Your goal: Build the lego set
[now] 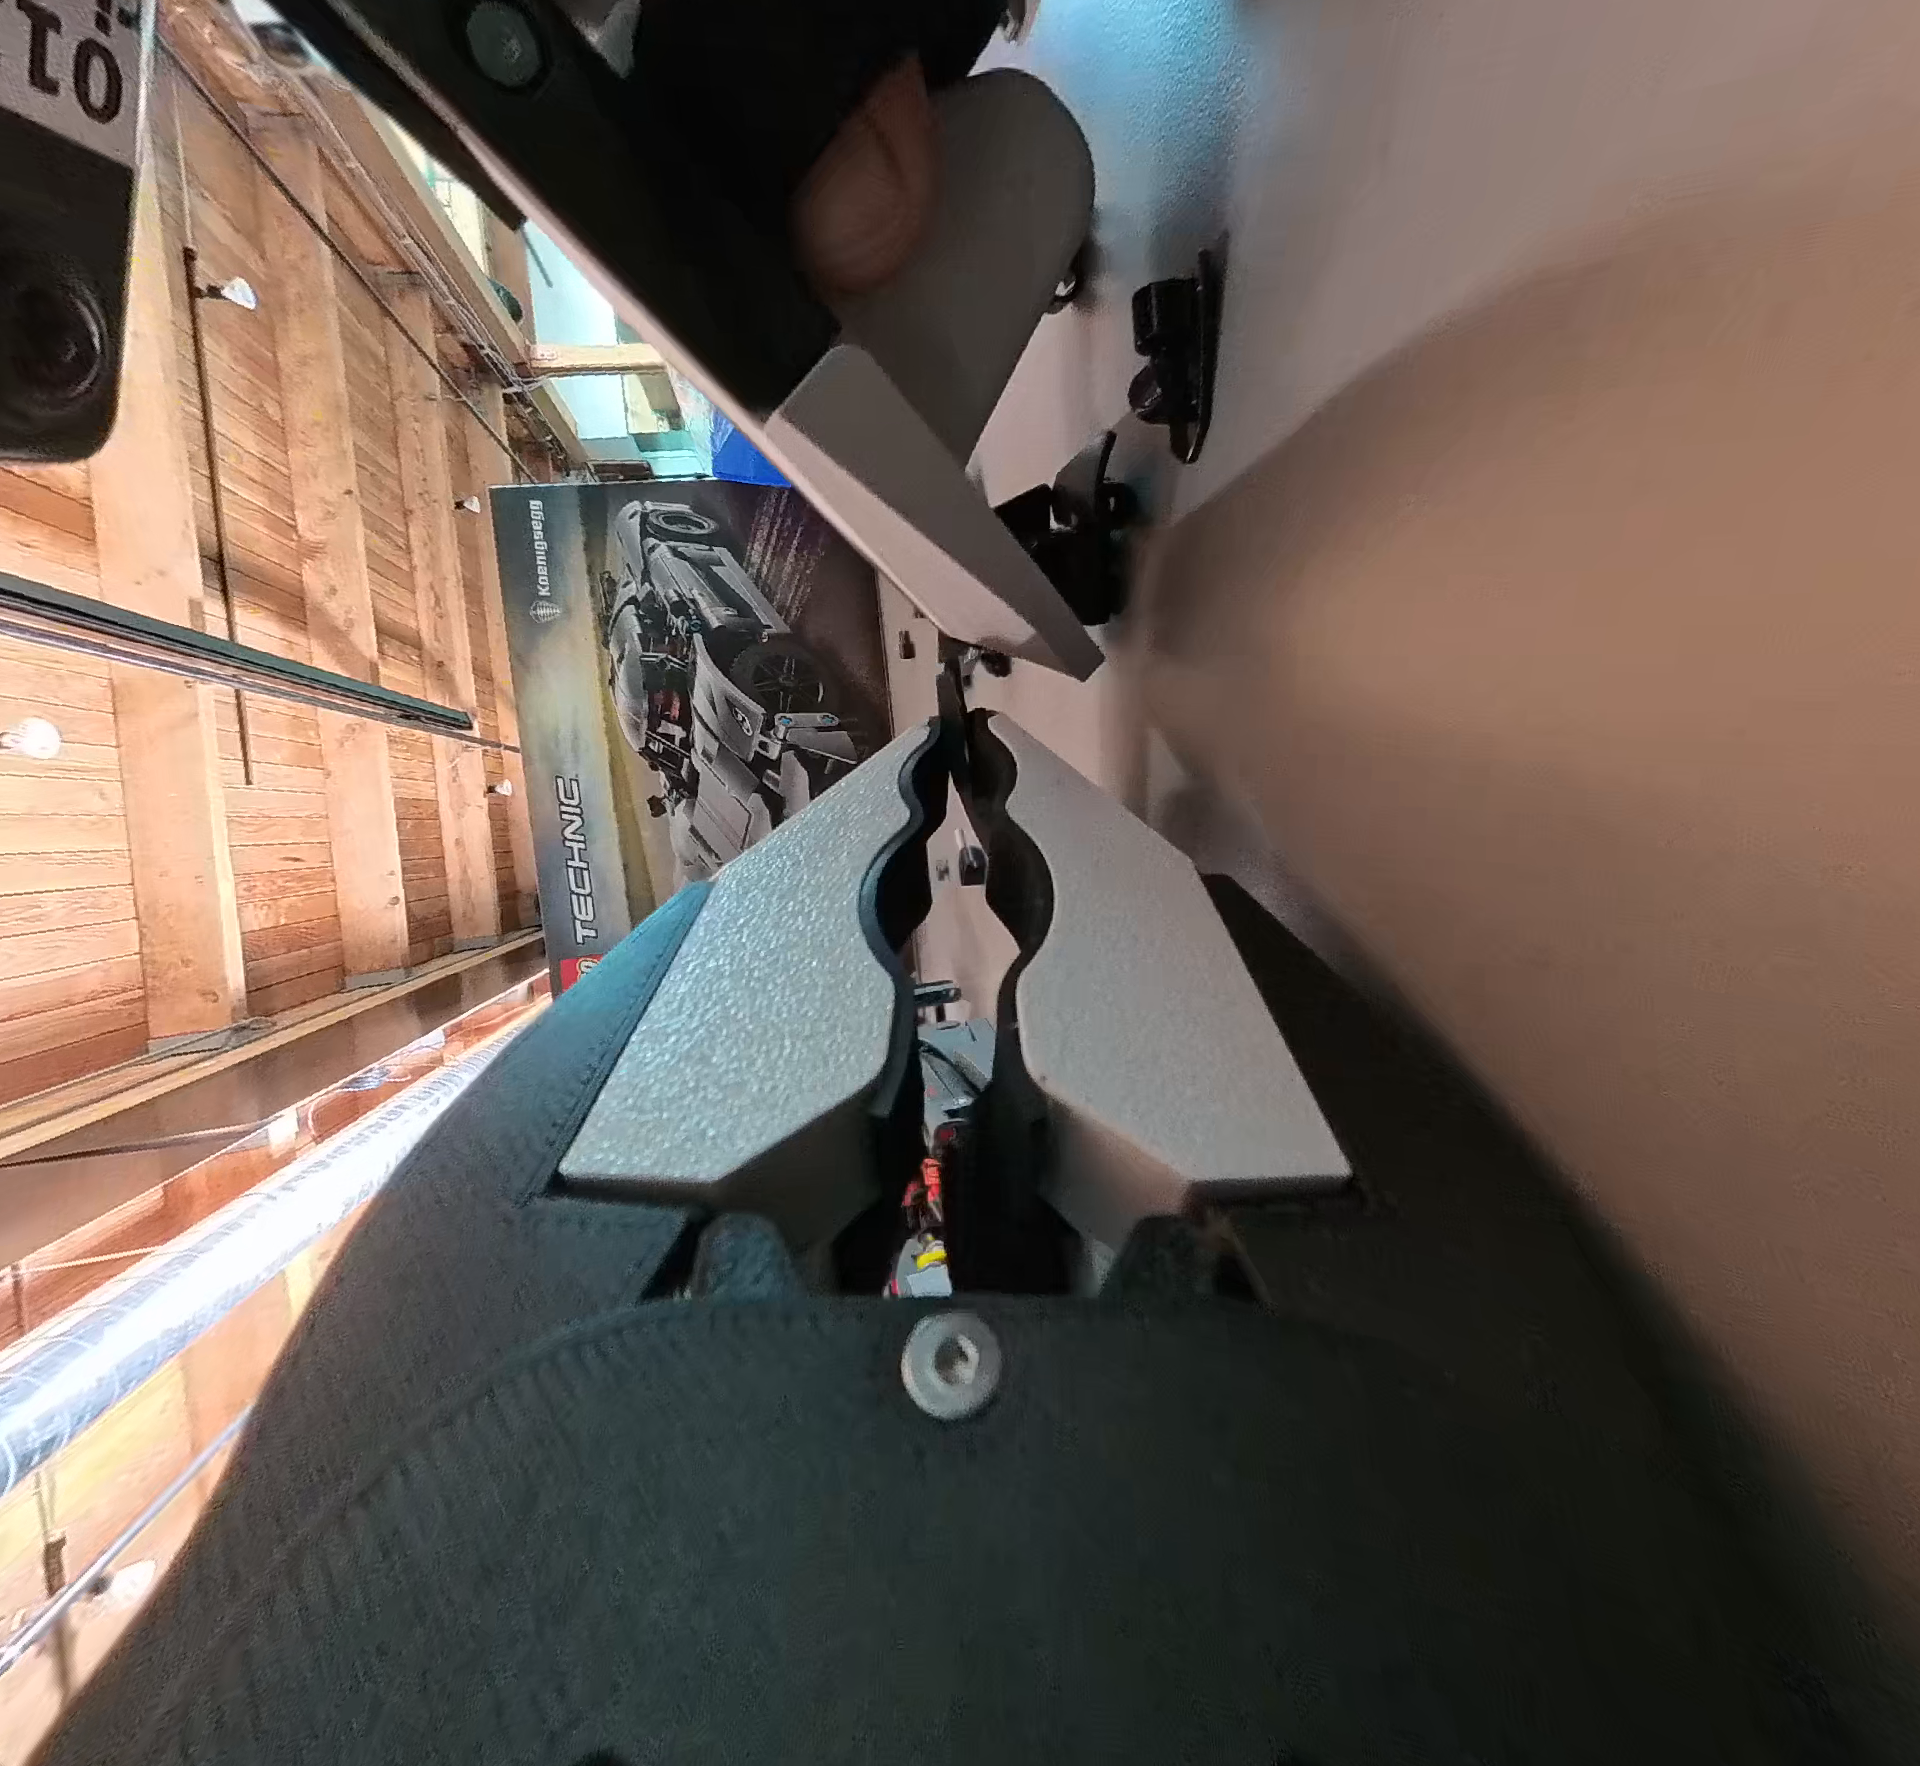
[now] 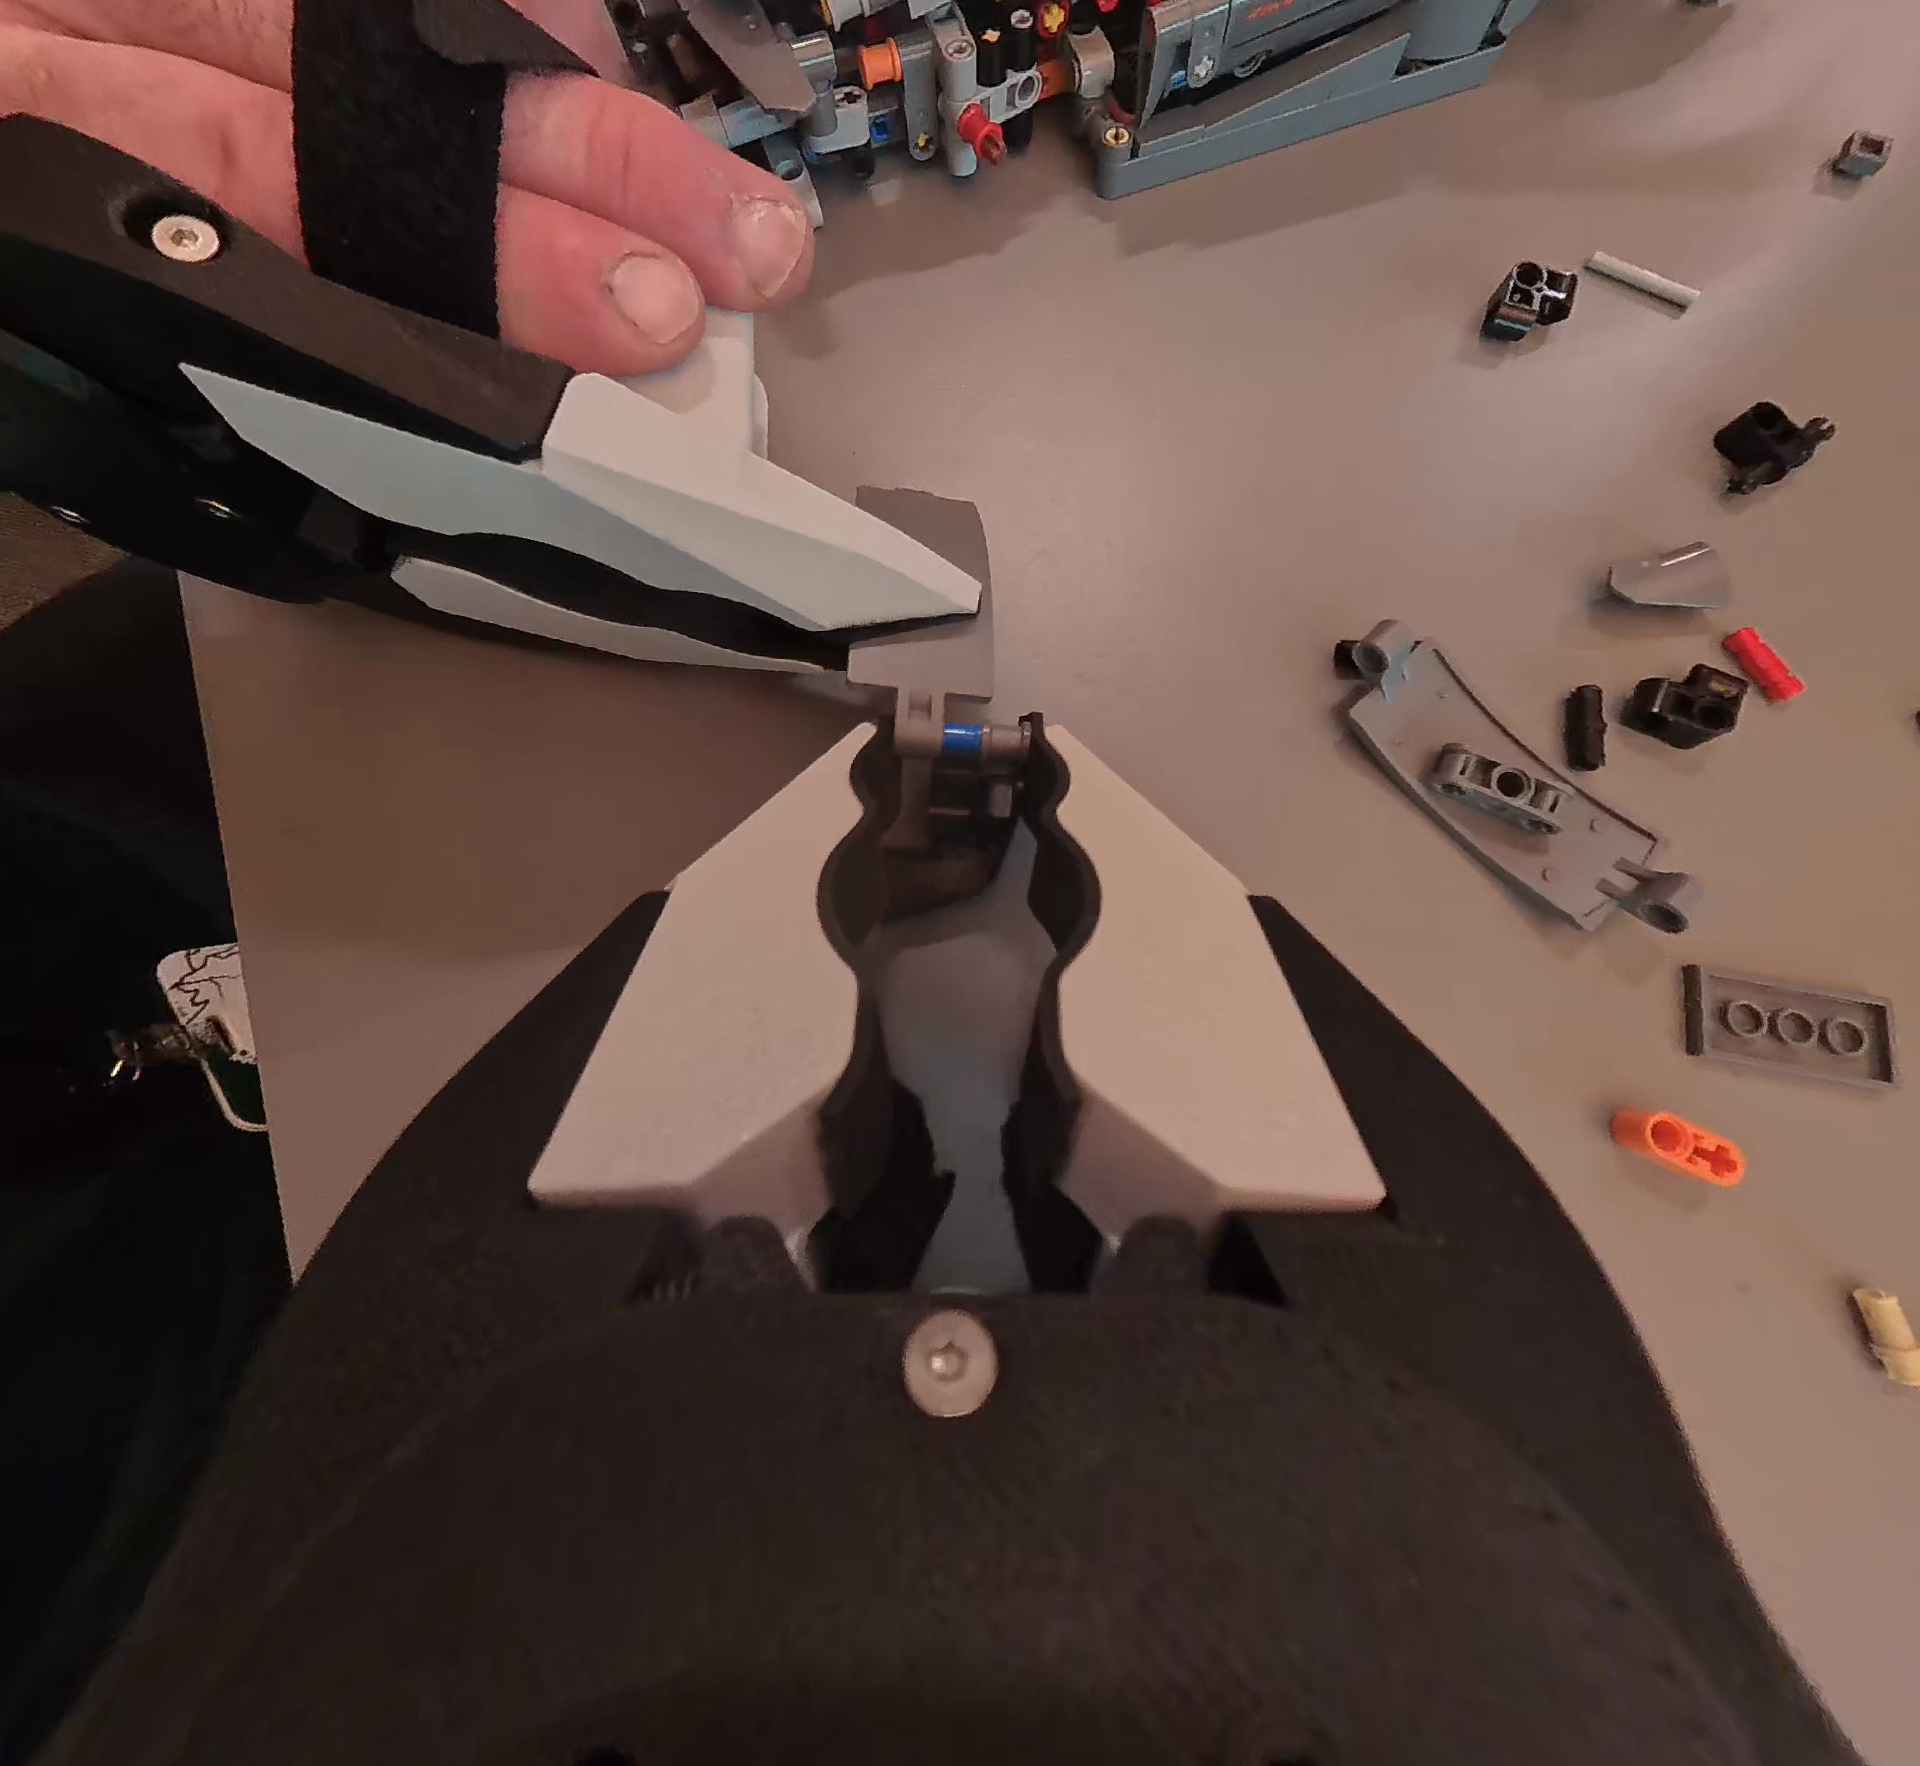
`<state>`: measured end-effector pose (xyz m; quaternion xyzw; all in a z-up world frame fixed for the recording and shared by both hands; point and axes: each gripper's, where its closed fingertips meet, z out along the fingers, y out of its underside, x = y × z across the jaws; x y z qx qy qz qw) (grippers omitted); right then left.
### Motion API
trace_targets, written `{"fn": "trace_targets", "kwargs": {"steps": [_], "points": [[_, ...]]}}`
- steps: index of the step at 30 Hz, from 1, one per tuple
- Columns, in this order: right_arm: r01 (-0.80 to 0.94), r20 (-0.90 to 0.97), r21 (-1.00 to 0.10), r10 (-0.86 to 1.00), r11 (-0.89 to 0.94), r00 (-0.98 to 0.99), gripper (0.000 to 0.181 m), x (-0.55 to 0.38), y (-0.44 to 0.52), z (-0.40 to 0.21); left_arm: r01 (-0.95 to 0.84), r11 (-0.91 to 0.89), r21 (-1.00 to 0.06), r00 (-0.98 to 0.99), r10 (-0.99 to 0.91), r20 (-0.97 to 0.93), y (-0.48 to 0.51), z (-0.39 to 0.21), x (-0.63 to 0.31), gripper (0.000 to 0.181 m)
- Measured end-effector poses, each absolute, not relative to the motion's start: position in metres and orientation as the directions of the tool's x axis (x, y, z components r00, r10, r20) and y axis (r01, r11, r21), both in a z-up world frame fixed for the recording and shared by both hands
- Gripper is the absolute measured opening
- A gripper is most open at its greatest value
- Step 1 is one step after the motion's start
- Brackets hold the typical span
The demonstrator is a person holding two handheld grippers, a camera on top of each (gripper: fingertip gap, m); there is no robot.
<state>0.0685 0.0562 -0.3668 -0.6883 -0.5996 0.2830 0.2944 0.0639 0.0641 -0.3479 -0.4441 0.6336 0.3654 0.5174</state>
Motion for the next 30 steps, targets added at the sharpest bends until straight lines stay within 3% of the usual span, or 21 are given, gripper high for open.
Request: {"fn": "trace_targets", "kwargs": {"steps": [15,30], "points": [[0.745,0.001,-0.666,0.999,-0.024,0.033,0.014,0.069,0.057,-0.369,-0.935,0.351,0.044,-0.107,-0.162,-0.981,0.071,-0.349,0.064,0.001],[0.671,-0.023,-0.741,1.000,-0.030,0.020,0.014,0.070,0.058,-0.356,-0.932,0.362,-0.024,-0.036,-0.158,-0.987,0.072,-0.337,0.070,0.014]]}}
